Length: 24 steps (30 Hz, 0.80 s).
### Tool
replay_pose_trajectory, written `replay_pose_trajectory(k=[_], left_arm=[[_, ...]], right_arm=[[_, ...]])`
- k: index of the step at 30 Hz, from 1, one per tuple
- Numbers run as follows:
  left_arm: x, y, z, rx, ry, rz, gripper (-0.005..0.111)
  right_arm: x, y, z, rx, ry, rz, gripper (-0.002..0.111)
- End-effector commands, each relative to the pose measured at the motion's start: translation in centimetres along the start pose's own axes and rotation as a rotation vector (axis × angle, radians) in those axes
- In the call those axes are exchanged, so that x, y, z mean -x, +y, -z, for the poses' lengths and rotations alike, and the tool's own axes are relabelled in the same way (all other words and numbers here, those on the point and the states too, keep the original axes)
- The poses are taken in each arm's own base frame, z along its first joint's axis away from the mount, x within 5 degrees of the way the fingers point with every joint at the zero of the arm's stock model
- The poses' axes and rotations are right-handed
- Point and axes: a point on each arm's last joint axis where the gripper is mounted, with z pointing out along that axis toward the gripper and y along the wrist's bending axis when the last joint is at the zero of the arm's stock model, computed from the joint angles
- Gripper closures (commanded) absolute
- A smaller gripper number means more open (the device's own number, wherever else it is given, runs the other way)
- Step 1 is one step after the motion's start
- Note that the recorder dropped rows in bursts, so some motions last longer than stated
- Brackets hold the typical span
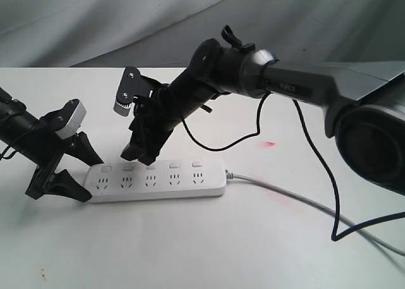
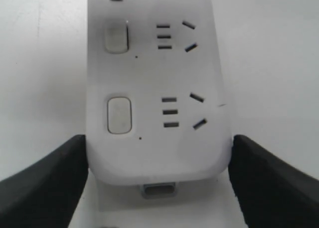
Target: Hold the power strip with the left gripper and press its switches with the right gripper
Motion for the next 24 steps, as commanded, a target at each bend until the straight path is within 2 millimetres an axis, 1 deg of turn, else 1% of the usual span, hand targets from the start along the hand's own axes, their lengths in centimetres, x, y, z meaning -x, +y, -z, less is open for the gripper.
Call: replay_pose_trajectory(k=[1,8,17,19,24], left_arm=[[0.3,0.1,0.1,0.002,-0.005,-0.008,0.07],[0.3,0.1,0.1,0.002,-0.005,-0.008,0.07],[0.3,0.1,0.1,0.002,-0.005,-0.008,0.07],[0.3,0.1,0.1,0.002,-0.005,-0.008,0.07],[0.3,0.1,0.1,0.002,-0.005,-0.008,0.07]], right_arm=[[-0.7,0.3,-1.1,0.013,0.015,-0.003,0.046],[-0.5,0.5,-1.8,-0.007,0.016,0.008,0.046],[-0.5,0.3,-1.9,-0.038,0.019,0.014,0.046],[-0.6,0.3,-1.9,-0.037,0.023,0.011,0.046],[-1.8,0.7,-3.1,0.02,0.06,-0.005,0.046]])
